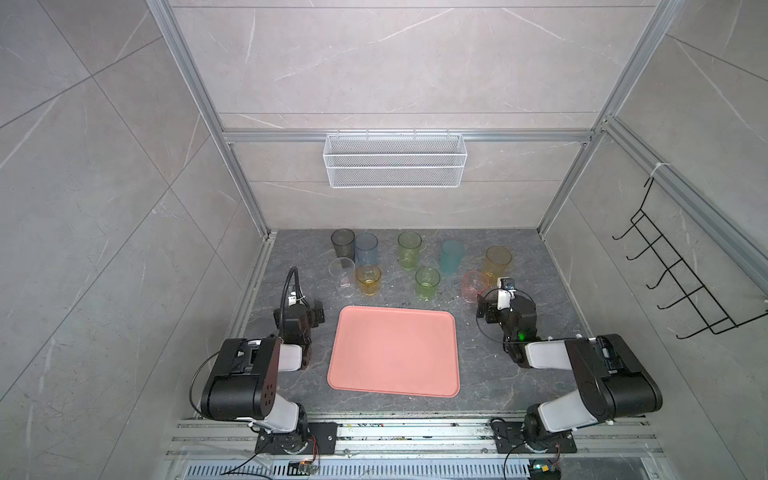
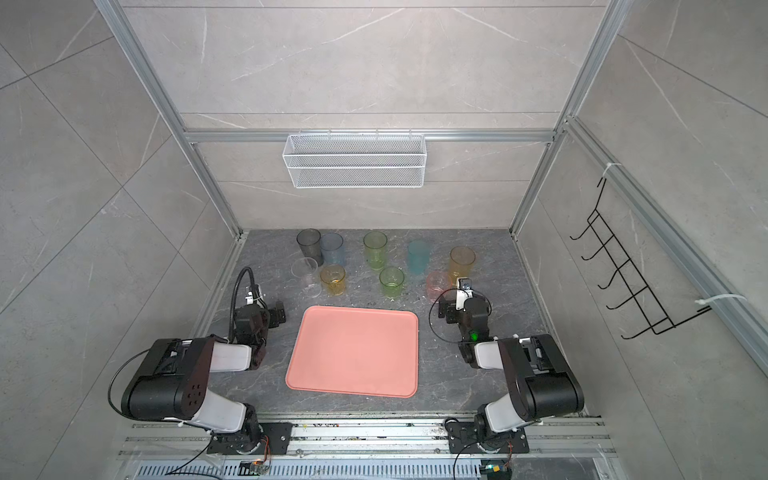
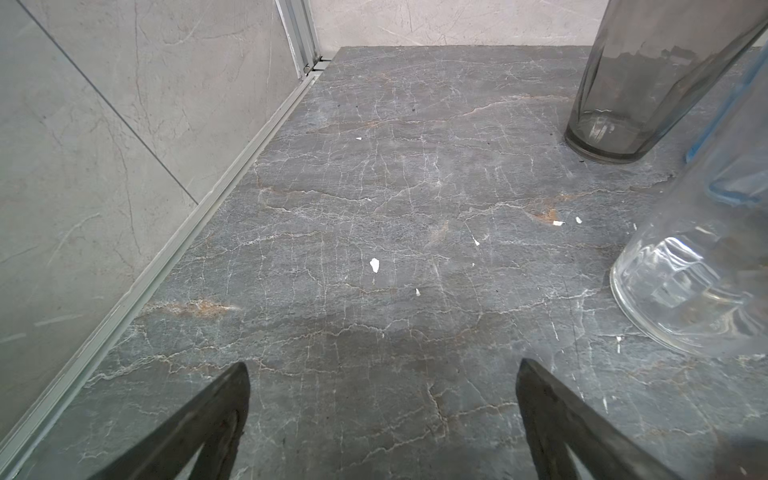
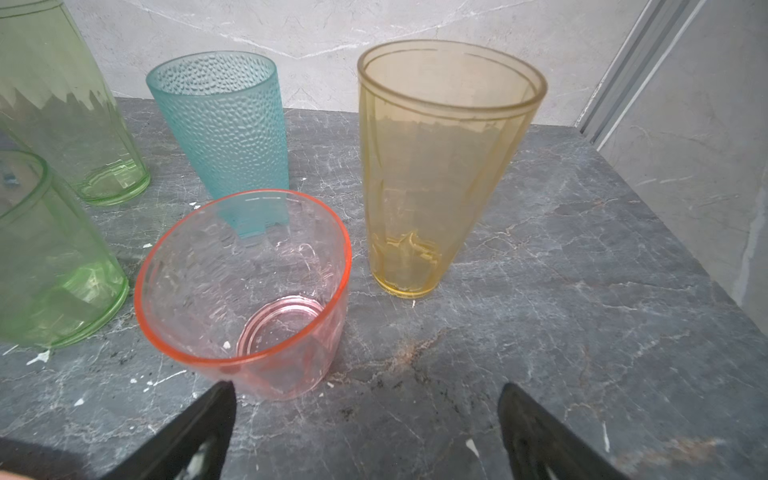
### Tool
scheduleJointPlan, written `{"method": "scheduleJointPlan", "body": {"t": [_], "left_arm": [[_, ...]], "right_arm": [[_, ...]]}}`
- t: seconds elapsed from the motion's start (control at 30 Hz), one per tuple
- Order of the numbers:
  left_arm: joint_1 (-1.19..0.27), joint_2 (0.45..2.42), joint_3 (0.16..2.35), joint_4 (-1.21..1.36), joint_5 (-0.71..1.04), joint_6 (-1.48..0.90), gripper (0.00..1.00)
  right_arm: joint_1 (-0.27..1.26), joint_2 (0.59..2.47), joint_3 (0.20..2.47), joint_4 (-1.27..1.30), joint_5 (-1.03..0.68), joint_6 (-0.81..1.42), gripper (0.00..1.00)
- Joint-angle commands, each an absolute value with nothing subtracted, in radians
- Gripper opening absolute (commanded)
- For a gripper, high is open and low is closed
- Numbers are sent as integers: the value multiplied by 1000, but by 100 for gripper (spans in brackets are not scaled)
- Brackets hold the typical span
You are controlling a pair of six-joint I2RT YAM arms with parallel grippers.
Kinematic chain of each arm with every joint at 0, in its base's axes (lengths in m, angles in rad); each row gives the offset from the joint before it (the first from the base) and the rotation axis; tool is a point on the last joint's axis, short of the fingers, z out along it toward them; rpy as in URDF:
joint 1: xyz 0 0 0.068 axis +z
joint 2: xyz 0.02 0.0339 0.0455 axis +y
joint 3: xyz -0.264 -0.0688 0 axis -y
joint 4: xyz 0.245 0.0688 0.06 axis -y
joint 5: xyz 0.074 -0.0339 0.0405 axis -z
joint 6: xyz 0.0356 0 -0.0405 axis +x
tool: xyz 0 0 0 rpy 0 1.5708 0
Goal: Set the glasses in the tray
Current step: 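Raise both arms from rest and swing grippers toward the cups and tray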
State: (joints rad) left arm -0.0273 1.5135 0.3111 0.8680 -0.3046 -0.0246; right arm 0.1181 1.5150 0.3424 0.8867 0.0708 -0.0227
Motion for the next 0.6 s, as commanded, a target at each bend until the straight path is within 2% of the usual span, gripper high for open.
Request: {"method": "scheduleJointPlan", "body": {"t": [0.0,0.57], "left_arm": [[-22,1508,331,916,-299,-14,100],[-21,1508,331,917,-299,-14,100]], "right_arm": [[115,1519,362,874,62,-20,99],[106,1518,365,868,44,-16,99]]}}
